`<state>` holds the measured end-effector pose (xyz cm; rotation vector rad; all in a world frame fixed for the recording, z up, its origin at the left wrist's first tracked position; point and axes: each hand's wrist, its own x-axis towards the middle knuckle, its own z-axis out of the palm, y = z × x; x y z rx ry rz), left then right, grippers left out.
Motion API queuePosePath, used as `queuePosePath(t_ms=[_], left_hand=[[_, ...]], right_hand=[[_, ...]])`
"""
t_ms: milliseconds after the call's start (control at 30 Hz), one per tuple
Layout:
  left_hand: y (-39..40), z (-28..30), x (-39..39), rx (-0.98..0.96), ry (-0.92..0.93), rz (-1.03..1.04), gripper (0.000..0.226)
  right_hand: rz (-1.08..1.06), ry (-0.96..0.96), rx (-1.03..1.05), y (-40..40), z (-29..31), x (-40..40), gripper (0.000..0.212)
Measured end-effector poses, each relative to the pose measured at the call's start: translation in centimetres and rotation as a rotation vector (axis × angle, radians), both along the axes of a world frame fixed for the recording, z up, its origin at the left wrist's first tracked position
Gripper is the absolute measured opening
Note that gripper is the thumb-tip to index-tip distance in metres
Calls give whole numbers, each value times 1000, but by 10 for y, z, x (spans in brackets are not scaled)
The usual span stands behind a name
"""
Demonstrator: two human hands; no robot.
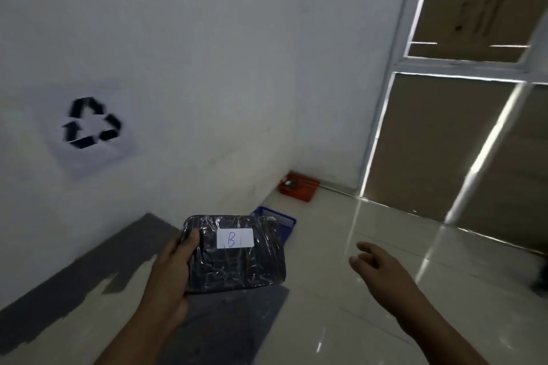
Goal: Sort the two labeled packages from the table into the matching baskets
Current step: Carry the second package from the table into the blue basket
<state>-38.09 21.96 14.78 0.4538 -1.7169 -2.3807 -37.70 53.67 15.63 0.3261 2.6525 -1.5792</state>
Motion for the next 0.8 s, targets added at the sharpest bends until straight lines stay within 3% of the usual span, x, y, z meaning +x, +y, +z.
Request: queuePosePath(t_ms=[400,800], left_hand=[[236,-12,-101,-4,-44,-199,41],[324,-33,-218,3,-129,-243,42]], right_hand=[[-98,-79,74,208,-22,-36,48],[-108,-102,84,302,-46,-153,46]])
